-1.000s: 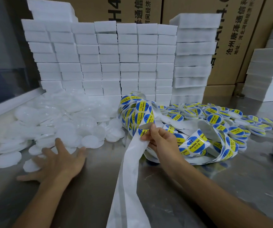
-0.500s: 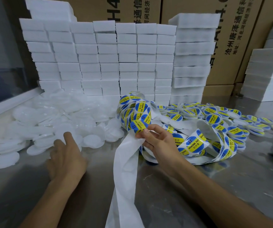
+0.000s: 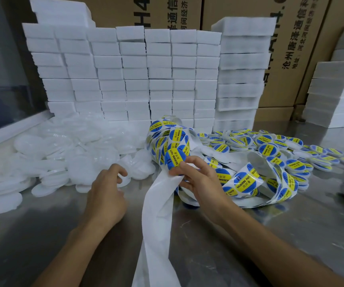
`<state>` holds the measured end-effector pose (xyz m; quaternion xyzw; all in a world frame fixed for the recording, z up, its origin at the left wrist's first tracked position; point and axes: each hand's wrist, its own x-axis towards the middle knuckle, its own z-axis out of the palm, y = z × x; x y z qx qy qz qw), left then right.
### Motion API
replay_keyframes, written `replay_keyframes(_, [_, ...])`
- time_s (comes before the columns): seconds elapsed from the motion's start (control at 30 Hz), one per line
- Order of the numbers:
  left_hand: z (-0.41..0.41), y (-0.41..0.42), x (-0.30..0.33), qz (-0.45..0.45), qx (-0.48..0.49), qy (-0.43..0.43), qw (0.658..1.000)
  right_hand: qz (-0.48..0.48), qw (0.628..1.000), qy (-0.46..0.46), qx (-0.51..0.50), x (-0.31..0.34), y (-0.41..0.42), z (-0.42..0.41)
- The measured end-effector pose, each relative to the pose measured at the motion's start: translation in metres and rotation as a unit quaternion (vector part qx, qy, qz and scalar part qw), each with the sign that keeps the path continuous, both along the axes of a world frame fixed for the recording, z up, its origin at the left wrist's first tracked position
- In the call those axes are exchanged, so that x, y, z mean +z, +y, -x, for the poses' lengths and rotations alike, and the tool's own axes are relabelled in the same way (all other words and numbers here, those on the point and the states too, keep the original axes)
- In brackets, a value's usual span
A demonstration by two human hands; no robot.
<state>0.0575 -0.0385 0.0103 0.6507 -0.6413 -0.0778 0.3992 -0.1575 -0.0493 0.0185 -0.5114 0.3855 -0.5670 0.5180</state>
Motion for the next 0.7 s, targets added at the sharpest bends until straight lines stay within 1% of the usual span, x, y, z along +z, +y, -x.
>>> replay_keyframes(0.07, [0.004,-0.001,0.004,0.056,-0.033,0.086,0.994,0.013,1.0,0.016,0.008,0.001,0.001,0.0])
replay_keyframes(0.1, [0.006,-0.002,0.006,0.072,-0.047,0.146,0.986,0.021,0.999,0.024,0.009,0.002,0.003,-0.001])
replay_keyframes(0.13, [0.007,-0.002,0.009,0.078,-0.065,0.225,0.969,0.029,0.999,0.033,0.012,0.002,0.005,-0.002])
replay_keyframes(0.17, [0.008,-0.001,0.012,0.075,-0.089,0.316,0.942,0.037,0.998,0.042,0.011,0.003,0.007,-0.003])
replay_keyframes(0.23, [0.008,0.0,0.019,0.052,-0.142,0.479,0.865,0.059,0.996,0.068,0.008,0.003,0.01,-0.004])
replay_keyframes(0.3, [0.007,0.0,0.024,0.031,-0.183,0.578,0.795,0.073,0.994,0.081,0.009,0.003,0.012,-0.006])
replay_keyframes(0.33, [0.007,0.0,0.025,0.022,-0.196,0.607,0.77,0.077,0.993,0.086,0.011,0.003,0.013,-0.007])
replay_keyframes(0.37, [0.008,0.0,0.026,0.015,-0.204,0.627,0.752,0.08,0.993,0.088,0.013,0.003,0.013,-0.007])
replay_keyframes(0.43, [0.013,0.001,0.025,0.003,-0.209,0.647,0.733,0.083,0.993,0.087,0.019,0.001,0.013,-0.009])
replay_keyframes(0.5, [0.019,0.001,0.021,-0.001,-0.202,0.651,0.732,0.088,0.991,0.094,0.021,0.0,0.013,-0.01])
replay_keyframes(0.6, [0.029,0.002,0.016,-0.008,-0.183,0.636,0.749,0.098,0.989,0.111,0.007,-0.004,0.013,-0.015])
replay_keyframes(0.7, [0.034,0.001,0.013,-0.007,-0.192,0.633,0.75,0.098,0.991,0.086,0.011,-0.008,0.012,-0.019])
